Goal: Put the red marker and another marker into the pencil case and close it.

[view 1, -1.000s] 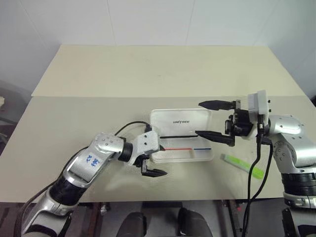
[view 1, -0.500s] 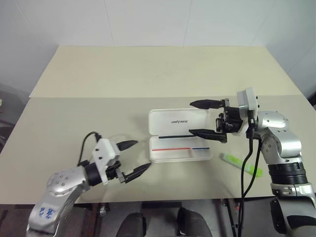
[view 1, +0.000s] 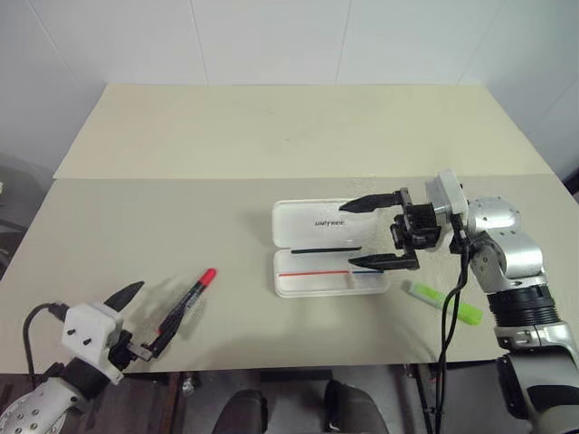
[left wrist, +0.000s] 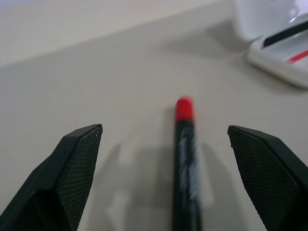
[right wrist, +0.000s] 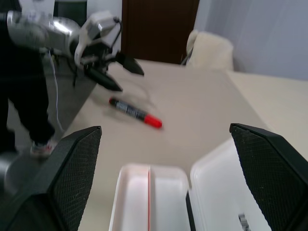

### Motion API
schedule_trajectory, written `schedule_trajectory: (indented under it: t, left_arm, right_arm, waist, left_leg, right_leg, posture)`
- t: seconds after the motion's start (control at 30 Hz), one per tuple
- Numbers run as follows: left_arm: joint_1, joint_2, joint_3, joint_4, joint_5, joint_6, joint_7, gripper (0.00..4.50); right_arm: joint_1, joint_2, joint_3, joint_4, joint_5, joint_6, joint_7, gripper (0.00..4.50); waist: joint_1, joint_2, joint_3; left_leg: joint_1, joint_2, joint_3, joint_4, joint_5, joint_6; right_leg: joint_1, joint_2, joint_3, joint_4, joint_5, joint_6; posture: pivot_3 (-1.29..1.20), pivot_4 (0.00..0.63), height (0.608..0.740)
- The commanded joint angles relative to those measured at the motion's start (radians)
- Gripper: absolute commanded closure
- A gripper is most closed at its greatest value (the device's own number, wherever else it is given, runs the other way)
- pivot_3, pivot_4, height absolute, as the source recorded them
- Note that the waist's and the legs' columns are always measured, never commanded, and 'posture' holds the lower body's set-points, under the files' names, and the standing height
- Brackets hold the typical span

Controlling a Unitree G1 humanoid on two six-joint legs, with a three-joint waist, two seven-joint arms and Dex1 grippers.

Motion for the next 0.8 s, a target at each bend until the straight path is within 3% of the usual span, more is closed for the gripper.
schedule_trajectory:
  t: [0.03, 0.27, 0.63, 0.8]
  left_arm:
    - [0.034, -0.013, 0.012, 0.042, 0.012, -0.07, 0.0, 0.03]
    - [-0.001, -0.012, -0.046, 0.283, 0.003, -0.193, -0.077, 0.03]
    - [-0.128, 0.007, -0.144, 0.405, 0.018, -0.216, -0.093, 0.03]
    - [-0.141, 0.017, -0.171, 0.402, 0.021, -0.199, -0.088, 1.55]
  right_arm:
    - [-0.015, -0.036, 0.02, 0.009, 0.022, -0.046, 0.08, 0.0]
    - [-0.029, -0.029, 0.003, 0.004, 0.011, -0.025, 0.079, 0.0]
    - [-0.001, -0.042, -0.029, -0.086, 0.034, 0.035, 0.039, 0.0]
    - [0.022, -0.044, -0.046, -0.122, 0.039, 0.051, 0.028, 0.0]
  waist:
    - [0.0, 0.0, 0.0]
    - [0.001, 0.0, 0.0]
    - [0.016, 0.006, -0.003]
    - [0.029, 0.01, -0.006]
  left_leg:
    - [0.0, 0.0, 0.0, 0.0, 0.0, 0.0]
    - [0.0, 0.001, 0.003, -0.001, -0.001, 0.0]
    - [0.001, 0.001, 0.001, 0.003, -0.001, 0.0]
    - [0.001, 0.001, 0.002, 0.003, -0.001, 0.0]
  right_leg:
    - [0.0, 0.0, 0.0, 0.0, 0.0, 0.0]
    - [-0.001, 0.0, -0.001, -0.001, 0.0, 0.0]
    - [0.0, -0.001, -0.001, 0.001, 0.001, -0.001]
    - [0.0, -0.001, -0.001, 0.001, 0.002, -0.001]
  posture:
    - [0.0, 0.15, 0.74]
    - [0.0, 0.15, 0.74]
    - [0.0, 0.15, 0.74]
    - [0.0, 0.15, 0.74]
